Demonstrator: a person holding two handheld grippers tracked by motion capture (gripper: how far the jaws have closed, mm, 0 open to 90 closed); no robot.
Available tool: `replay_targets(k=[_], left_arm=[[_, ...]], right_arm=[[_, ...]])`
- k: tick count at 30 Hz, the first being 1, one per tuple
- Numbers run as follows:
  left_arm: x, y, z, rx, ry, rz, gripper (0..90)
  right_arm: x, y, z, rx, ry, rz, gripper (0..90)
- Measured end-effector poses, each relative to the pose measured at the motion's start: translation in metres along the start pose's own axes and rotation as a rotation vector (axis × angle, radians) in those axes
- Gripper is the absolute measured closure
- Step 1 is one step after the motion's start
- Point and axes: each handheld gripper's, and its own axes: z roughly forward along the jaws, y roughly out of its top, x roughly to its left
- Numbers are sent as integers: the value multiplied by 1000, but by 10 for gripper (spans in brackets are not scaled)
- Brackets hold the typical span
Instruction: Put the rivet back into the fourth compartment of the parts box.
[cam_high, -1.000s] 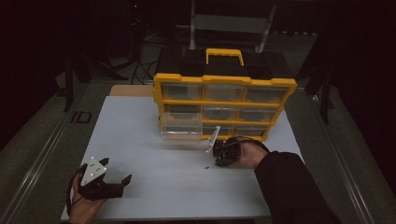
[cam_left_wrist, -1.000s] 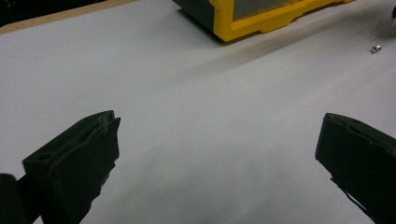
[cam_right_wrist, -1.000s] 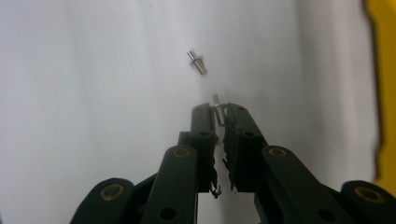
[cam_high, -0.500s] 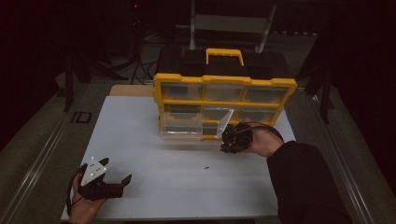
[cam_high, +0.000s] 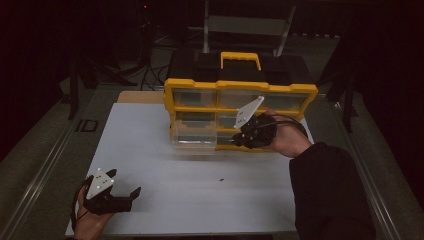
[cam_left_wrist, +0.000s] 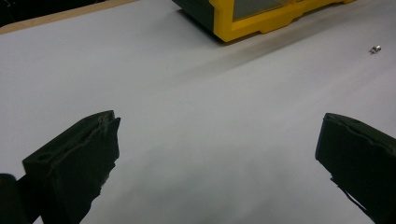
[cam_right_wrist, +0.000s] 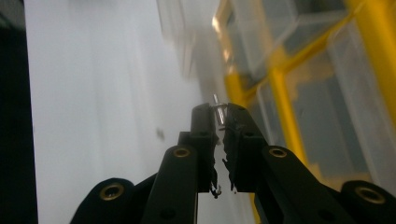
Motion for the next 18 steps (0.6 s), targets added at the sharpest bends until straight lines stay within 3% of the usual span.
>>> replay_targets(k=[8, 13, 18], left_arm=[[0, 0, 0, -1, -1, -1, 3], [0, 0, 0, -1, -1, 0, 3], [0, 0, 0, -3, -2, -2, 3]], right_arm=[[0, 14, -5, -133, -36, 47, 826], [-1, 22, -3, -238, -22, 95, 826], [1, 32, 8, -276, -9, 111, 826]])
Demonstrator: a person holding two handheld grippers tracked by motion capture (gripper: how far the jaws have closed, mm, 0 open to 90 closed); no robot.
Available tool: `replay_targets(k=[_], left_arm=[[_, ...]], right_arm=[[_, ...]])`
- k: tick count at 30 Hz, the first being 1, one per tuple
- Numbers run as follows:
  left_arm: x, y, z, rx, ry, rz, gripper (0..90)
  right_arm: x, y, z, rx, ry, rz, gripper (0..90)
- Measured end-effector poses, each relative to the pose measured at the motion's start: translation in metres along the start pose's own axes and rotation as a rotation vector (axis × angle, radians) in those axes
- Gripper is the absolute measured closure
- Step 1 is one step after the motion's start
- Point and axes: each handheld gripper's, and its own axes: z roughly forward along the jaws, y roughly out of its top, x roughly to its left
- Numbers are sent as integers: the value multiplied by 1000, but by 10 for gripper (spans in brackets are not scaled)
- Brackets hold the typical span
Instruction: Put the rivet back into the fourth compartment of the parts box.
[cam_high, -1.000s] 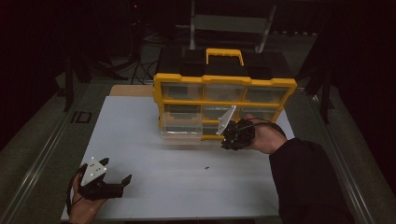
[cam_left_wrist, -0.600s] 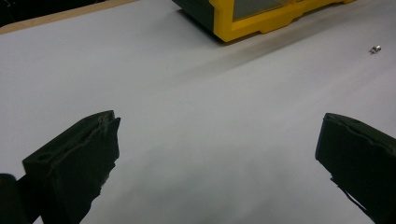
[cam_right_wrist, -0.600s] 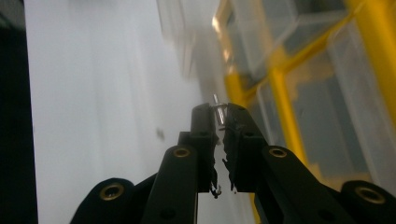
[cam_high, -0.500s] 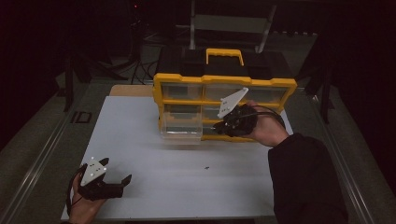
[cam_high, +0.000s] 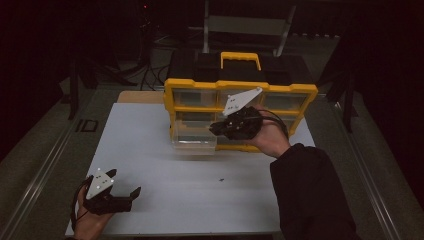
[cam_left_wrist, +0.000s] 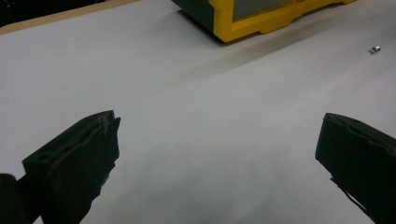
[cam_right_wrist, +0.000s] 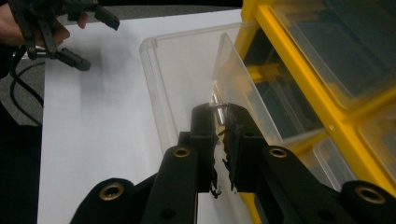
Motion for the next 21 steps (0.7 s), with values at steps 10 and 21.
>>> replay_targets(k=[10, 21], left_arm=[[0, 0, 0, 0, -1, 2, 3], [0, 0, 0, 0, -1, 0, 2]], right_arm=[[4, 9, 9, -42, 22, -1, 543], [12, 2, 4, 23, -6, -46, 202]])
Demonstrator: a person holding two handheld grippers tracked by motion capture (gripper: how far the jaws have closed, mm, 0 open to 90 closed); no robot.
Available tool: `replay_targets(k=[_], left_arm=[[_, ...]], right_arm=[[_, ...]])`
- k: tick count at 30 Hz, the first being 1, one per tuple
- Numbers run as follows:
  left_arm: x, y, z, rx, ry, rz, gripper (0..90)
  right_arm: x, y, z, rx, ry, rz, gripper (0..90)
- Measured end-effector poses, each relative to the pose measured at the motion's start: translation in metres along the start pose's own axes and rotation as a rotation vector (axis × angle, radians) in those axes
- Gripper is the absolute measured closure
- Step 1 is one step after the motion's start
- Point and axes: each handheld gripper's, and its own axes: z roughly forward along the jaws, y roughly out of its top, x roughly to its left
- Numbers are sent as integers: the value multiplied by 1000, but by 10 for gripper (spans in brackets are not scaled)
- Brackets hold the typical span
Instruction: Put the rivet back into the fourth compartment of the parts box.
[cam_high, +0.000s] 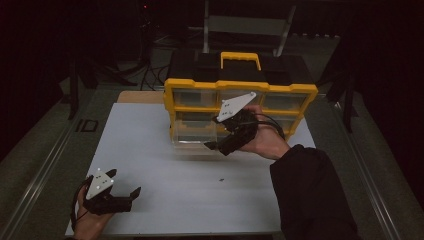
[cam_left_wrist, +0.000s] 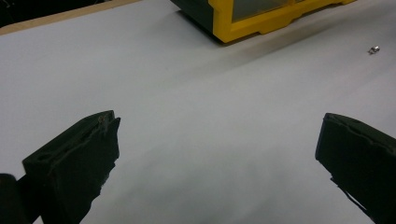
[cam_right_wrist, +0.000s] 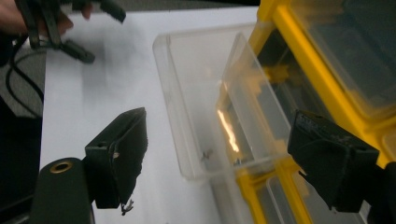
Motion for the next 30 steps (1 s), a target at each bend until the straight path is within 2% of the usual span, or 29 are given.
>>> replay_targets(k=[7, 9, 13, 20, 22, 30], left_arm=[[0, 0, 0, 1, 0, 2, 3], [0, 0, 0, 2, 1, 2, 3], [0, 0, 0, 2, 1, 1, 3], [0, 0, 0, 1, 1, 3, 3], [0, 0, 0, -1, 2, 2, 3], [0, 0, 0, 0, 1, 3, 3]], right_arm=[[0, -16, 3, 98, -6, -10, 198], [1, -23, 6, 136, -16, -15, 198], [3, -36, 14, 208, -8, -16, 197], [7, -54, 28, 266, 12, -10, 198], [11, -64, 38, 306, 22, -5, 198], [19, -88, 67, 365, 52, 10, 209]])
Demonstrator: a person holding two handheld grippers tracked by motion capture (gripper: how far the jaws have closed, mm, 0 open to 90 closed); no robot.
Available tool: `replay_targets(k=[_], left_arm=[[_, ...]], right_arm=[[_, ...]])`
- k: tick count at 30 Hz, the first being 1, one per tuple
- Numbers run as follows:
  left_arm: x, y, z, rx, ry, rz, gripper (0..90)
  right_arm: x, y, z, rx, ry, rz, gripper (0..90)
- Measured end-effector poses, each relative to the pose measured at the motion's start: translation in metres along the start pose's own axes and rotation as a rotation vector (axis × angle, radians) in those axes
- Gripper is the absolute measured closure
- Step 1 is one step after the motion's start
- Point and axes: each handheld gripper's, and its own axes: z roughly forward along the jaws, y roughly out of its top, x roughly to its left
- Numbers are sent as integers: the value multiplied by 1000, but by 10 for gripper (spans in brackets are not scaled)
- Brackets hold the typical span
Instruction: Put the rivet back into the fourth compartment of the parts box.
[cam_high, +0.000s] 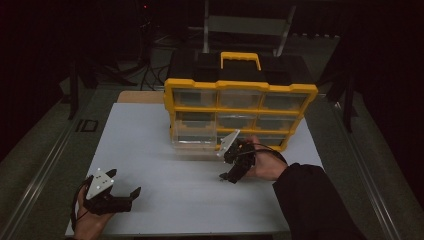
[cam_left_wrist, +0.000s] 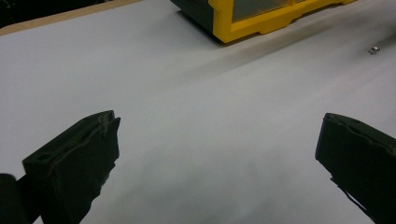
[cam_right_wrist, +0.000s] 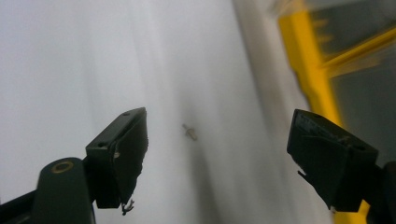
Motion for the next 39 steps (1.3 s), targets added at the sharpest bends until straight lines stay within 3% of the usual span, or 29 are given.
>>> replay_targets(k=[3, 5, 8, 9, 10, 15, 17, 21, 23, 27, 28, 33, 37, 39], left_arm=[[0, 0, 0, -1, 0, 0, 3], [0, 0, 0, -1, 0, 0, 3], [0, 0, 0, -1, -1, 0, 3], [0, 0, 0, 0, -2, 0, 3], [0, 0, 0, 0, -2, 0, 3], [0, 0, 0, -1, -3, 0, 3], [0, 0, 0, 0, -3, 0, 3], [0, 0, 0, 0, -3, 0, 3], [0, 0, 0, 0, -4, -1, 3], [0, 0, 0, 0, -3, 1, 3], [0, 0, 0, -1, -2, 1, 3], [0, 0, 0, 0, -2, 0, 3], [0, 0, 0, 1, -3, -1, 3], [0, 0, 0, 1, -3, -1, 3]], right_arm=[[1, -3, 8, 10, 7, -1, 217], [2, -7, 21, 30, 38, 18, 248], [2, -10, 35, 45, 52, 3, 292], [6, -11, 37, 91, 54, 57, 319], [6, -11, 41, 99, 63, 68, 340], [5, -14, 54, 129, 71, 41, 436], [4, -15, 60, 127, 76, 53, 527], [3, -16, 63, 144, 78, 86, 626], [3, -17, 63, 134, 86, 79, 687], [6, -17, 63, 124, 72, 33, 785], [6, -17, 64, 99, 74, 7, 816], [6, -19, 62, 118, 77, 9, 822], [3, -22, 57, 161, 77, 4, 823], [4, -23, 49, 191, 75, 27, 823]])
